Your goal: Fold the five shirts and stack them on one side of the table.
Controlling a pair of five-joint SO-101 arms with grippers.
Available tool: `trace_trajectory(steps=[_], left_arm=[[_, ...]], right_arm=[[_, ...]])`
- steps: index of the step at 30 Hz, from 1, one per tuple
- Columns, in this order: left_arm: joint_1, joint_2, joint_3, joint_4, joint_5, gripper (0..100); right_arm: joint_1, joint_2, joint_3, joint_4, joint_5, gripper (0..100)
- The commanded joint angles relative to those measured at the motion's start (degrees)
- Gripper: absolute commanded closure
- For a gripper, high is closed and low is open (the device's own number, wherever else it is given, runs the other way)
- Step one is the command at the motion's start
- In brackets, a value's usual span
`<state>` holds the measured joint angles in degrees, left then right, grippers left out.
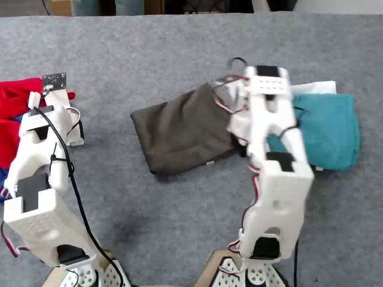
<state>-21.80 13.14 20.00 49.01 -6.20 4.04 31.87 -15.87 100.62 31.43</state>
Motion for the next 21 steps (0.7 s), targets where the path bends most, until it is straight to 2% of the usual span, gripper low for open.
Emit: trace_trajectory(steps=[1,5,8,10,15,19,21], left_arm=[[0.66,-0.35,-2.77,-0.35,0.09,97],[3.47,-1.32,-2.68,2.02,0.09,97],[10.24,-4.84,-4.35,7.56,1.23,97],[15.69,-6.95,-5.58,7.74,5.01,97],[24.31,-5.1,-6.73,-3.87,16.0,97],[26.07,2.81,-8.57,-13.36,25.05,97],[26.51,8.35,-11.56,-13.54,26.9,97]], right_arm=[[2.29,-8.75,-0.13,0.53,1.58,98.4],[-0.79,-15.69,-3.74,0.53,1.41,98.4],[-5.8,-18.24,-3.82,0.53,0.0,98.4],[-9.23,-17.8,-3.74,0.0,-1.41,98.4],[-9.41,-10.95,-0.13,-7.56,-4.22,98.4],[-5.19,-4.88,2.77,-9.05,-4.22,98.4],[-3.25,-3.91,4.53,-8.7,-4.22,98.4]])
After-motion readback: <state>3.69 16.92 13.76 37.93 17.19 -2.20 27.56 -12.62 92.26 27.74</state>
